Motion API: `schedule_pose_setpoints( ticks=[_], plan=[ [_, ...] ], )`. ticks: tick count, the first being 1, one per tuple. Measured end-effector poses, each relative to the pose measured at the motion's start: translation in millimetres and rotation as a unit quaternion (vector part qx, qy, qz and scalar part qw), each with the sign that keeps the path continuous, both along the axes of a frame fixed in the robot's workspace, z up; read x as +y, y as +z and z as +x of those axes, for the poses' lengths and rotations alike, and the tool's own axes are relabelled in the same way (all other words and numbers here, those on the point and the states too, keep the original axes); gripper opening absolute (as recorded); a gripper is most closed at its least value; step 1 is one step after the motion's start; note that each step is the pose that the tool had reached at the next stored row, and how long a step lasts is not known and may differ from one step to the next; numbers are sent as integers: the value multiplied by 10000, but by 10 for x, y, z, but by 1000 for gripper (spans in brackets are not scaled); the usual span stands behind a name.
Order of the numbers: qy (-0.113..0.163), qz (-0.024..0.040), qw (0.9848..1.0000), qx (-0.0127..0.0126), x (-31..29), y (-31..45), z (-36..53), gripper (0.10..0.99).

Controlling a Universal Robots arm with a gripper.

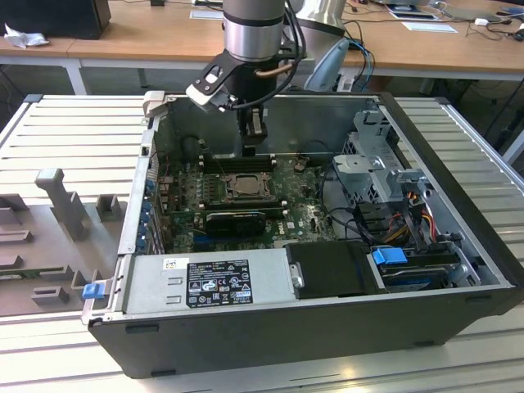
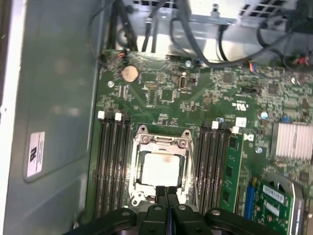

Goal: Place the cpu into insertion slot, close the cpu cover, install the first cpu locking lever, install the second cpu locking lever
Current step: 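Install the first cpu locking lever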

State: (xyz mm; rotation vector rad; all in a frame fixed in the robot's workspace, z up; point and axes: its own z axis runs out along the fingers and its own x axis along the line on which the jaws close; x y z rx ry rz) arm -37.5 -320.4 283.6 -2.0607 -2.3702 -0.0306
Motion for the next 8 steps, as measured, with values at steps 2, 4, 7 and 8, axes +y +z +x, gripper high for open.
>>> schedule_pose_setpoints(
  ticks=[2, 4, 7, 8],
  plan=[
    [216, -1, 9998, 0, 0, -1, 0, 106],
    [403, 0, 9992, 0, 0, -2, 0, 106],
    [680, 0, 9977, 0, 0, -3, 0, 106],
    [768, 0, 9970, 0, 0, -4, 0, 106]
  ],
)
